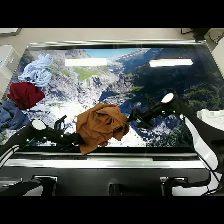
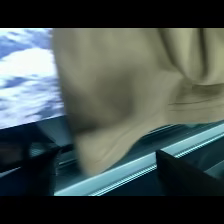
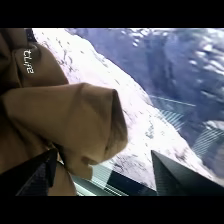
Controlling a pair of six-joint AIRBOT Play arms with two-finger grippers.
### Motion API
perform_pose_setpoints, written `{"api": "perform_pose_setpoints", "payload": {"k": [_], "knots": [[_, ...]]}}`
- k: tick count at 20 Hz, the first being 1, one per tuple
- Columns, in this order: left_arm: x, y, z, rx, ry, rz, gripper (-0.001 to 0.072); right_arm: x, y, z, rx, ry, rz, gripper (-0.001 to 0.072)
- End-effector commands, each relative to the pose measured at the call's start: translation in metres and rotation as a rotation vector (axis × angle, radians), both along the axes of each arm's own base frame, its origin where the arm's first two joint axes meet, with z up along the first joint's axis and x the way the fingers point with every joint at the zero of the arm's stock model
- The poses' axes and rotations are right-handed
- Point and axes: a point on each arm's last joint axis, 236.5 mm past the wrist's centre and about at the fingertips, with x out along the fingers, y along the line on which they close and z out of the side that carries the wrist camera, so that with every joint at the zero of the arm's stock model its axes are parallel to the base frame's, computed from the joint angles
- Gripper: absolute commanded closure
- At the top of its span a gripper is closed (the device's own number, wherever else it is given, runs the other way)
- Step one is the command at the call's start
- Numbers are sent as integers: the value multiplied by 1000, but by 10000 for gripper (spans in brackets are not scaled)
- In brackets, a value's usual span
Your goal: Fold the clothes and pants, and hang the long-sleeved shirts on hangers.
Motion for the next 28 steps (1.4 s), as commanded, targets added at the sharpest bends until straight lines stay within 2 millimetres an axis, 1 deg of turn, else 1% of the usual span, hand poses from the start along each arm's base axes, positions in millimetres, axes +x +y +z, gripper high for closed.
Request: {"api": "perform_pose_setpoints", "payload": {"k": [1,2,3,4,5,6,7,8,9,10,11,12,13,14,15,16,17,18,19,20,21,22,23,25,28], "knots": [[11,-5,-17,38,-29,80,200,2,5,-3,16,0,-16,47],[12,-6,-19,43,-28,83,289,3,6,-5,19,4,-22,46],[10,-7,-19,43,-29,75,490,3,8,-9,18,16,-28,46],[9,-8,-18,38,-31,63,665,1,14,-14,18,27,-24,46],[7,-9,-16,32,-40,39,680,-2,22,-19,21,39,-15,46],[7,-9,-14,29,-44,33,680,-7,36,-23,28,46,1,47],[7,-9,-12,26,-44,32,680,-10,46,-26,25,40,17,82],[7,-9,-10,23,-52,32,681,-13,54,-30,11,23,37,263],[9,-10,-6,20,-68,32,681,-12,58,-31,6,9,39,488],[13,-10,0,17,-94,32,681,-11,60,-27,11,2,40,663],[22,-7,10,21,-141,29,681,-5,57,-20,11,-21,47,668],[35,-2,24,27,-201,32,682,6,49,-8,-7,-69,63,669],[57,5,48,32,-294,47,682,23,33,9,-48,-145,78,669],[81,16,77,45,-398,71,682,43,14,31,-95,-233,85,670],[107,32,117,61,-522,109,682,66,-9,60,-149,-334,73,670],[130,48,165,67,-650,161,682,92,-37,101,-211,-461,46,669],[145,63,212,73,-769,208,682,112,-64,145,-268,-587,6,669],[155,80,259,85,-886,255,682,127,-91,198,-324,-727,-47,669],[159,96,312,101,-1020,306,682,132,-113,249,-372,-852,-99,669],[158,109,362,117,-1151,355,682,129,-133,301,-414,-977,-155,668],[152,120,413,131,-1293,408,682,119,-148,343,-447,-1076,-202,668],[141,128,458,140,-1417,457,682,105,-160,381,-476,-1173,-249,668],[127,135,497,143,-1534,505,682,89,-168,411,-506,-1249,-283,668],[97,141,553,118,-1697,591,682,54,-179,458,-564,-1376,-334,668],[57,150,606,73,-1879,699,682,13,-181,516,-570,-1550,-404,668]]}}
